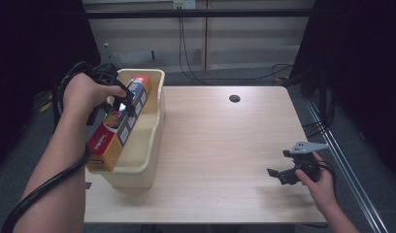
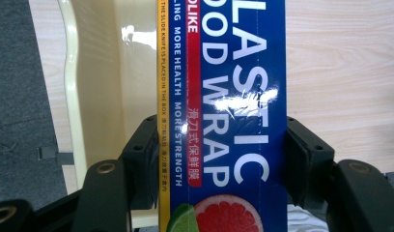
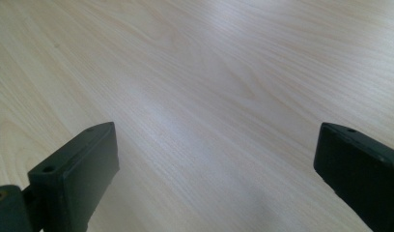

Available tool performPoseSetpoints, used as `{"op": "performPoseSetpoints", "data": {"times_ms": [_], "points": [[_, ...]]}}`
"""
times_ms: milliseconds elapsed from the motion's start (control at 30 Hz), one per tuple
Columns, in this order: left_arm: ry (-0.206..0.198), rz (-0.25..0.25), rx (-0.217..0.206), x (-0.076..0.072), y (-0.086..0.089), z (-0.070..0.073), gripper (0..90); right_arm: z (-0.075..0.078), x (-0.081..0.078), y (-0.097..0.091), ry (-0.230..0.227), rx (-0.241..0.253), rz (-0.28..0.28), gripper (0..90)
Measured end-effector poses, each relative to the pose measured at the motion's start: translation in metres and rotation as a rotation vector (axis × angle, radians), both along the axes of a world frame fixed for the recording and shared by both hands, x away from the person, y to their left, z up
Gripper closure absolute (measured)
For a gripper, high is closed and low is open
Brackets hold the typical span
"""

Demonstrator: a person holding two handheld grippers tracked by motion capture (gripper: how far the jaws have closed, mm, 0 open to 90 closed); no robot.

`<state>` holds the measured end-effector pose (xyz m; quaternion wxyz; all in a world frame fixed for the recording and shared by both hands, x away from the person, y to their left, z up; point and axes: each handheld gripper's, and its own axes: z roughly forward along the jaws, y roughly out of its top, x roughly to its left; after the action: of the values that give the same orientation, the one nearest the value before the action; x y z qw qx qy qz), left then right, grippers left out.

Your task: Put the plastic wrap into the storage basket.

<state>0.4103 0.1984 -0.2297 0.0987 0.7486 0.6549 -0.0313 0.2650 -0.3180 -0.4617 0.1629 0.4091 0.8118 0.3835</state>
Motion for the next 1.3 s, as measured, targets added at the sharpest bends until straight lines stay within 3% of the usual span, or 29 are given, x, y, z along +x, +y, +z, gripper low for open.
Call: {"op": "performPoseSetpoints", "data": {"times_ms": [1300], "points": [[0.03,0.019,0.014,-0.002,0.009,-0.038,40.7,0.001,-0.001,-0.001,-0.005,0.003,-0.001,1.8]]}}
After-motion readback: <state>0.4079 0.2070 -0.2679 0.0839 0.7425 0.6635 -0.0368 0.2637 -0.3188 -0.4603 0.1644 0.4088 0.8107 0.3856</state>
